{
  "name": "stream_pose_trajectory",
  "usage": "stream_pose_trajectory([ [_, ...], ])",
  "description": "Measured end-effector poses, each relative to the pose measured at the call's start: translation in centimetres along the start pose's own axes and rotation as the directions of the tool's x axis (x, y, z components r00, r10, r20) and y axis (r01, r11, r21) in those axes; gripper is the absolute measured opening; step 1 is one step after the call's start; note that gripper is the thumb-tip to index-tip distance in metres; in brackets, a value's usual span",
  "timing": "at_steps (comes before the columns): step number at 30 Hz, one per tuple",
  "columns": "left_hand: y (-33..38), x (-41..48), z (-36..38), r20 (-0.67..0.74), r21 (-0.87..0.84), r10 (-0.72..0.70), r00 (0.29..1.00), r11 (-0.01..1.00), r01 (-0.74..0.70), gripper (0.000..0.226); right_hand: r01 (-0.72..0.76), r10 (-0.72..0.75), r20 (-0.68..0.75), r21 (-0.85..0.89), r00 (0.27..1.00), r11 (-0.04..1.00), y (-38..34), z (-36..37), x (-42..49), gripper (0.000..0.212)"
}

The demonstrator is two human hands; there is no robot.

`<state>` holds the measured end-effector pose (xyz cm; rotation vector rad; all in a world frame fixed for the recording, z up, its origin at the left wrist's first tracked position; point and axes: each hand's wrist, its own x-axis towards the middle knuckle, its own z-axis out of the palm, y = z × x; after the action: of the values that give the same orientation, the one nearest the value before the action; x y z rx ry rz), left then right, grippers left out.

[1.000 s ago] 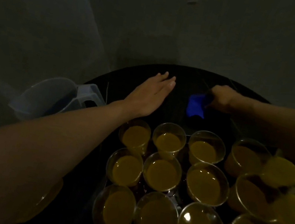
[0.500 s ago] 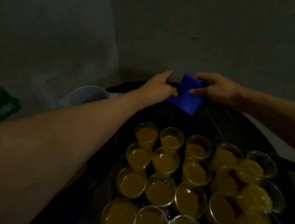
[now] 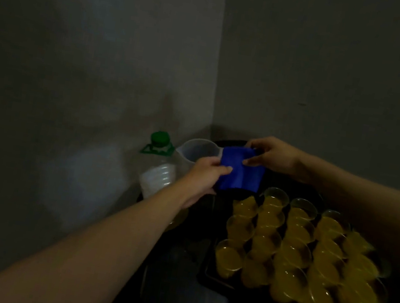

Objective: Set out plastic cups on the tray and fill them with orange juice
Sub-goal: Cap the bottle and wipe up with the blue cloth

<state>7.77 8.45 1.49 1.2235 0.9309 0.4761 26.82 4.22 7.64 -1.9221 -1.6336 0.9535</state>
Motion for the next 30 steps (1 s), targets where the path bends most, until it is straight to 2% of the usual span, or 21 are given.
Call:
stream_pose_trajectory([
  [3, -1.3, -3.2, -1.5, -0.05, 0.002, 0.018, 0.999, 1.0, -0.018, 0.022, 0.006, -0.006, 0.002, -0.029, 1.0, 1.0, -1.3, 3.2, -0.4, 0.019],
  [7, -3.4, -5.6, -2.5, -0.129, -0.007, 0.026, 0.991, 1.0, -0.027, 0.022, -0.013, 0.011, -0.063, -0.028, 0.998, 1.0, -2.3, 6.9, -0.6, 0.016],
  [11, -6.1, -6.5, -3.4, -0.193, 0.011, 0.034, 0.981, 0.999, -0.032, 0.018, -0.032, 0.01, -0.126, -0.17, 0.992, 0.985, -2.2, 11.0, -0.6, 0.024],
  [16, -10.7, -7.1, -4.8, -0.212, -0.015, -0.01, 0.977, 1.0, 0.007, 0.012, -0.01, -0.029, -0.09, -0.401, 0.996, 0.916, -1.8, 15.8, -0.4, 0.023],
  [19, -12.7, -7.1, -5.5, -0.211, 0.005, -0.035, 0.977, 0.999, 0.037, 0.006, -0.018, -0.016, -0.069, -0.471, 0.997, 0.882, -2.0, 17.9, -0.2, 0.023],
  [26, -16.0, -6.6, -7.8, -0.271, 0.185, -0.064, 0.961, 0.976, 0.118, 0.005, -0.042, 0.026, -0.035, -0.641, 0.999, 0.767, -2.4, 23.5, 0.0, 0.021],
  [28, -16.9, -6.0, -8.4, -0.253, 0.274, -0.044, 0.967, 0.955, 0.115, 0.001, -0.07, 0.061, -0.037, -0.651, 0.997, 0.756, -2.2, 25.0, 0.0, 0.021],
  [30, -17.6, -5.4, -8.7, -0.241, 0.341, -0.015, 0.971, 0.935, 0.099, 0.01, -0.107, 0.091, -0.058, -0.631, 0.994, 0.768, -1.6, 26.0, 0.0, 0.026],
])
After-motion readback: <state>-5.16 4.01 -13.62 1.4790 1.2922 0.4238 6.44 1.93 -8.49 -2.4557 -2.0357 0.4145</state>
